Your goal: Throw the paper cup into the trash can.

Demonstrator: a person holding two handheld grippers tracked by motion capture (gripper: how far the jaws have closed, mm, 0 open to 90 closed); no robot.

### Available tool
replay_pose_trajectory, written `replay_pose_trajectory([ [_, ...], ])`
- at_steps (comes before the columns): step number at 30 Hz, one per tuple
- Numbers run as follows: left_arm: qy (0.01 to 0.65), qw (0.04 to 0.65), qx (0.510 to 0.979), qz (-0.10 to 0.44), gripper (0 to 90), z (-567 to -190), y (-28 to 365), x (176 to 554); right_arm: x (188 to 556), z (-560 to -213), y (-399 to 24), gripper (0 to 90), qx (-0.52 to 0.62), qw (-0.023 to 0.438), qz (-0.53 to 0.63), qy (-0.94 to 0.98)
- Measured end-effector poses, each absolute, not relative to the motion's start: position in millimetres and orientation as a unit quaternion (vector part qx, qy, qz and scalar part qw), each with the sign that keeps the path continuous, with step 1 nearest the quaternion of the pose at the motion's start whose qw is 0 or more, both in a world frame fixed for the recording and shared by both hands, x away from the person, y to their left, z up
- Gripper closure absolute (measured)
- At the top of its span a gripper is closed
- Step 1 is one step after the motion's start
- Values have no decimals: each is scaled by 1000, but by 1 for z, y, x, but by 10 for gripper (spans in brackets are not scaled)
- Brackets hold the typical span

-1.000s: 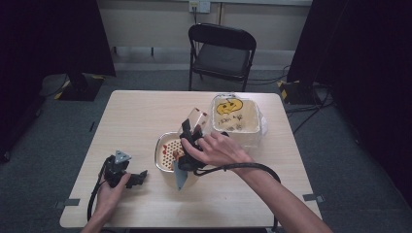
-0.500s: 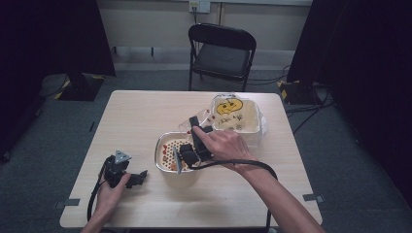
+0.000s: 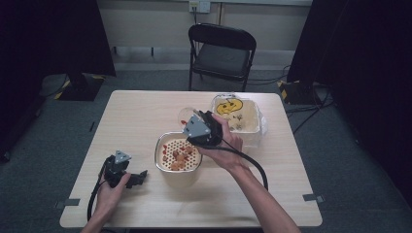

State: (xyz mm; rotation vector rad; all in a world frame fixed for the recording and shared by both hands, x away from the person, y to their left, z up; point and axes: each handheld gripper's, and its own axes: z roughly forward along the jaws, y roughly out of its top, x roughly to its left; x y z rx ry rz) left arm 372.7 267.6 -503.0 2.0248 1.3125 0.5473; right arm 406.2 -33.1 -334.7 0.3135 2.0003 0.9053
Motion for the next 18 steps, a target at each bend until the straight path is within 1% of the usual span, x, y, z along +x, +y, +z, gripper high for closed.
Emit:
replay_pose_trajectory([
  [2,502,328,773,209,0,-503,268,373,410,-334,-37,520,161,418,397,801],
  [10,501,328,773,209,0,-503,268,373,426,-325,-47,521,235,311,522,759],
  [12,501,328,773,209,0,-503,268,373,429,-322,-50,522,245,295,539,750],
  [18,501,328,773,209,0,-503,268,373,442,-306,-71,524,276,282,558,730],
])
